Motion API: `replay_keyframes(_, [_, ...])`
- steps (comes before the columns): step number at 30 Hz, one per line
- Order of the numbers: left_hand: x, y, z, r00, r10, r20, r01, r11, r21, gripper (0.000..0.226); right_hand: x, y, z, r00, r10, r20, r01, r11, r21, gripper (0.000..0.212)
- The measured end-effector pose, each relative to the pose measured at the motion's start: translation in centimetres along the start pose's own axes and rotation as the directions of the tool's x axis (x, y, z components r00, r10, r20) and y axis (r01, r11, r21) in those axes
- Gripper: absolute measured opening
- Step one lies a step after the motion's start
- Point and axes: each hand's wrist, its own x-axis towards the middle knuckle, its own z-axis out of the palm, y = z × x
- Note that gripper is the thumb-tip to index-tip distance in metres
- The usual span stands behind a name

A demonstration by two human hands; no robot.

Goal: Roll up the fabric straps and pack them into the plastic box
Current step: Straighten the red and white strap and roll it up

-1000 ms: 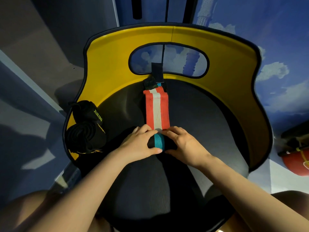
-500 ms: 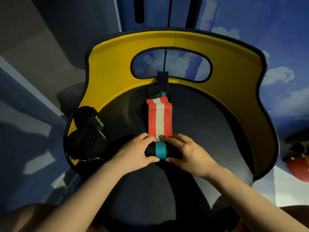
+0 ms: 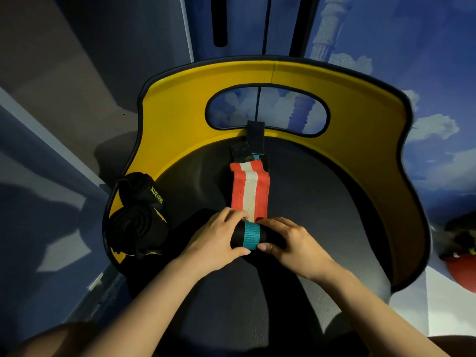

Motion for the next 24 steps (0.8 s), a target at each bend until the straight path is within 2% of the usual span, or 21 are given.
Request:
replay_keyframes(4, [-0.2,0.4,0.2,1.000,-0.009,-0.015,0.009,1.000,0.001,0.052,0.5,-0.2,-0.6,0.997,0.054,0.057,-0.057,0.997,0.050,0.050])
replay_keyframes(10, [-0.3,0.5,0.1,0.997,-0.067,0.049,0.072,0.993,-0.095,0.050,0.8,-0.2,-0.7,0.985,0.111,0.133,-0.124,0.988,0.087,0.045])
replay_keyframes(12, [-0.2,0.6,0.1,0.995,-0.083,0.062,0.089,0.991,-0.099,0.050,0.4,-0.2,-0.4,0.997,0.072,0.040,-0.072,0.997,-0.005,0.050])
replay_keyframes(14, [-0.1,0.6,0.1,0.991,-0.109,0.076,0.117,0.987,-0.111,0.050,-0.2,-0.2,-0.1,0.993,-0.074,-0.087,0.063,0.990,-0.124,0.053])
replay_keyframes(16, [0.0,0.6,0.0,0.987,-0.135,0.086,0.145,0.982,-0.120,0.053,-0.4,0.1,0.2,0.975,-0.200,-0.096,0.176,0.960,-0.217,0.058])
replay_keyframes(17, [0.0,0.6,0.1,0.985,-0.148,0.088,0.158,0.979,-0.126,0.054,-0.5,0.2,0.3,0.973,-0.219,-0.070,0.197,0.951,-0.238,0.063])
replay_keyframes(20, [-0.1,0.6,0.2,0.979,-0.177,0.097,0.190,0.972,-0.142,0.054,-0.3,-0.3,0.3,0.984,-0.177,-0.031,0.163,0.949,-0.269,0.073])
replay_keyframes(24, [0.6,0.7,-0.3,0.971,-0.203,0.130,0.222,0.963,-0.152,0.057,0.5,-0.8,-0.2,0.996,-0.088,-0.001,0.086,0.977,-0.193,0.071])
